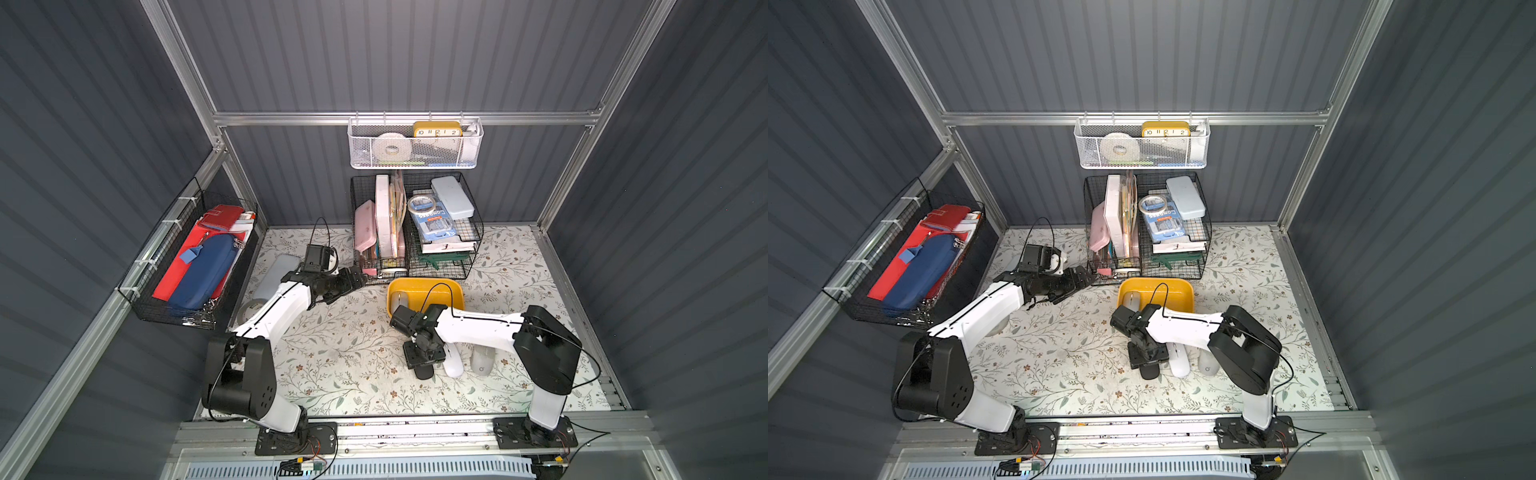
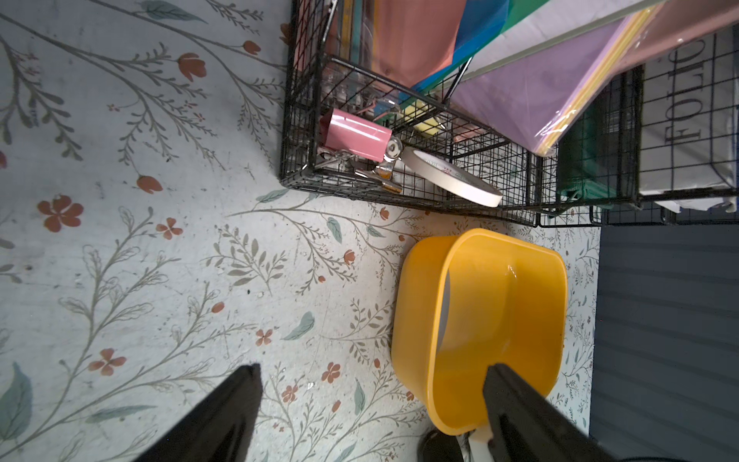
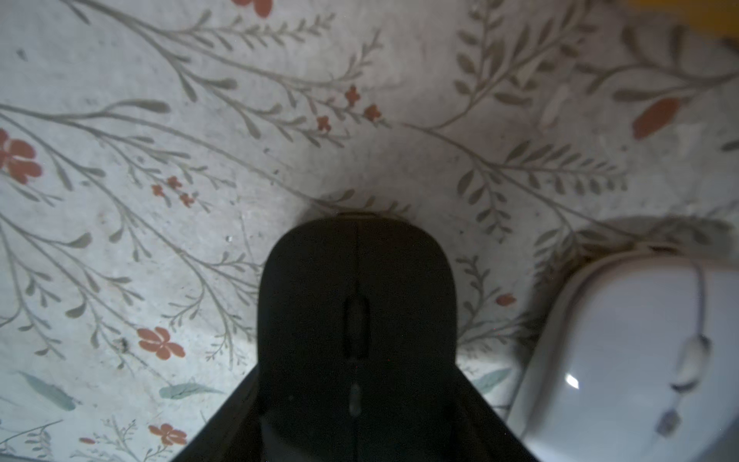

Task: Take out the mouse from the storage box
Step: Place the mouse at the center of the board.

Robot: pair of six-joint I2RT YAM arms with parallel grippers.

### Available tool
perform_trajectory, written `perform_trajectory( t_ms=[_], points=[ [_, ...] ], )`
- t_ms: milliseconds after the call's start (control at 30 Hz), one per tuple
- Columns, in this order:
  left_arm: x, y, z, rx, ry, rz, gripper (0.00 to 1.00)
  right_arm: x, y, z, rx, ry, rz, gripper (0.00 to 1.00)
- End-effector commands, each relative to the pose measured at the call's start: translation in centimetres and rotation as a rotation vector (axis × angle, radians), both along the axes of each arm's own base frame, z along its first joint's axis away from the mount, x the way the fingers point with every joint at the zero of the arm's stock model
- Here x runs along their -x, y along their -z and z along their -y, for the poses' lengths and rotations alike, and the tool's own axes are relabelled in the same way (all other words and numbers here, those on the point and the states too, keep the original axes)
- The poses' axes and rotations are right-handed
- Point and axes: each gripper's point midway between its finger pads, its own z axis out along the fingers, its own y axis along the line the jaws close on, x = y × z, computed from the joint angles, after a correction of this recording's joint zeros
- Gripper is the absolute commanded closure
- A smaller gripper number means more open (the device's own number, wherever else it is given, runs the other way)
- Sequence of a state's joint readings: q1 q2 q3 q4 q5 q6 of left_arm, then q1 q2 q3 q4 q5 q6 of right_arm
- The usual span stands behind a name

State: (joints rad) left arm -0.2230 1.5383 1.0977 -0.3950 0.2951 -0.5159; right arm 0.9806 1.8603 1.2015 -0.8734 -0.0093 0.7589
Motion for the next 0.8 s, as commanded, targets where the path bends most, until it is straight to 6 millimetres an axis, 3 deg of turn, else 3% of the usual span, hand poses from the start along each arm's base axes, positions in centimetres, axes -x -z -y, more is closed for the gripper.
perform_trajectory(
  t_ms=[0, 233, 533, 767],
  points=[
    [0.3, -0.8, 0.4, 0.013, 0.014, 0.013, 0.08, 0.0, 0.4, -0.8, -0.012, -0.020, -0.016, 0.56],
    [0.4, -1.3, 0.6, 0.013, 0.036, 0.020, 0.06, 0.9, 1.1, -1.0, -0.014, -0.039, -0.072, 0.36],
    [0.7, -1.5, 0.6, 0.008, 0.048, 0.014, 0.06, 1.2, 1.5, -1.2, -0.012, -0.060, -0.105, 0.32],
    [0.9, -2.9, 0.8, 0.009, 0.077, 0.024, 0.01, 1.2, -0.7, -1.4, -0.040, -0.094, -0.075, 0.25]
  ],
)
